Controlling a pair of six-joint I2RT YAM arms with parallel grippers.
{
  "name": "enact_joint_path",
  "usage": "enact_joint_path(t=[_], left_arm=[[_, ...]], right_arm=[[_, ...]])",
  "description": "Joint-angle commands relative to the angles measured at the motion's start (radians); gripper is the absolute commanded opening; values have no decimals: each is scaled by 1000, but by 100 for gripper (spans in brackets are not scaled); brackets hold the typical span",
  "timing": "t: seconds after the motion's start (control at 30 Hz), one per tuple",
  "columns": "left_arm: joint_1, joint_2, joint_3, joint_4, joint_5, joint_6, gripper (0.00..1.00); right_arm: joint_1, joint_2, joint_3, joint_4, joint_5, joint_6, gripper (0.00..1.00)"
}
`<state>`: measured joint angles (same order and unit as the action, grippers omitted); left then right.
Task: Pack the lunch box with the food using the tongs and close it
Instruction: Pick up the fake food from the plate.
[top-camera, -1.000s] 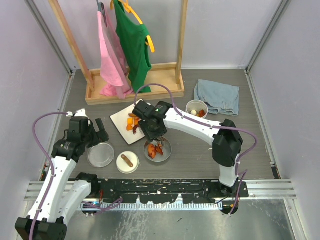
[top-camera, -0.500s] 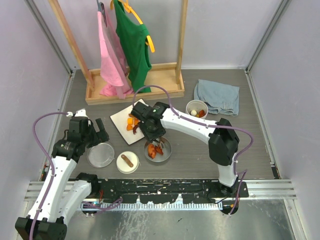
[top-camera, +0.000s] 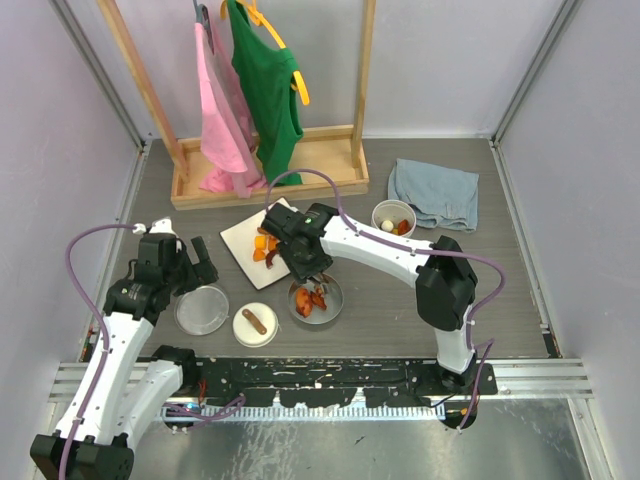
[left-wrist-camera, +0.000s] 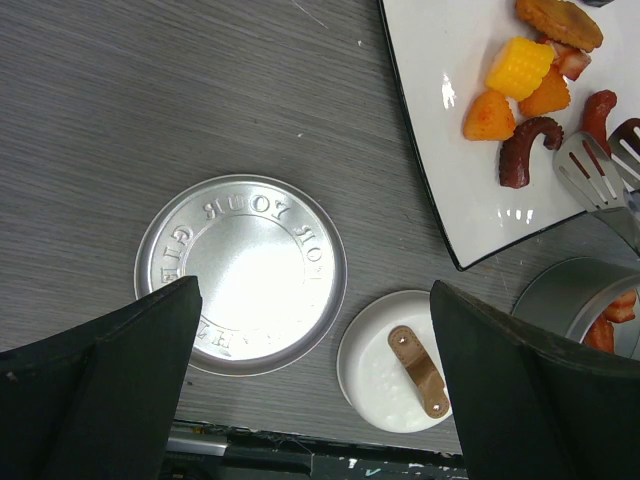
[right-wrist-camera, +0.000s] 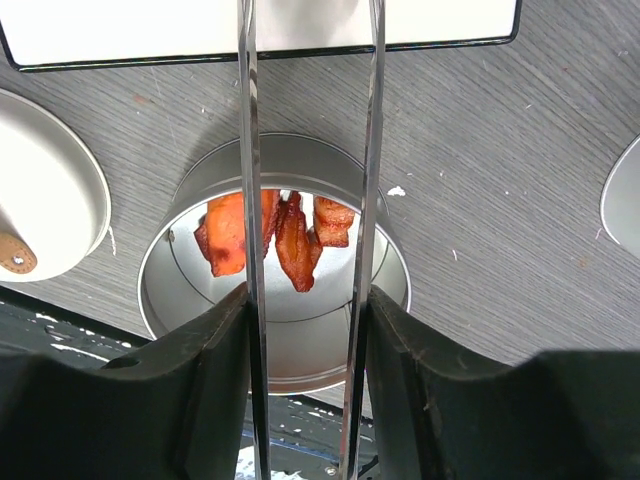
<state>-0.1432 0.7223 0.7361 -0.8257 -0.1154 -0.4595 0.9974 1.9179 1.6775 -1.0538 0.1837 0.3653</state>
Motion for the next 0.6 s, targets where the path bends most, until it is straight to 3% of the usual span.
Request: enact_joint_path(t=[0.0, 0.57], left_arm=[[4, -6, 3, 42, 1, 5, 98], [4, -10, 3, 42, -1, 5, 98]], right_arm=[[-1, -19, 28, 7, 26, 0, 50], [-5, -86, 0, 43, 77, 35, 32]])
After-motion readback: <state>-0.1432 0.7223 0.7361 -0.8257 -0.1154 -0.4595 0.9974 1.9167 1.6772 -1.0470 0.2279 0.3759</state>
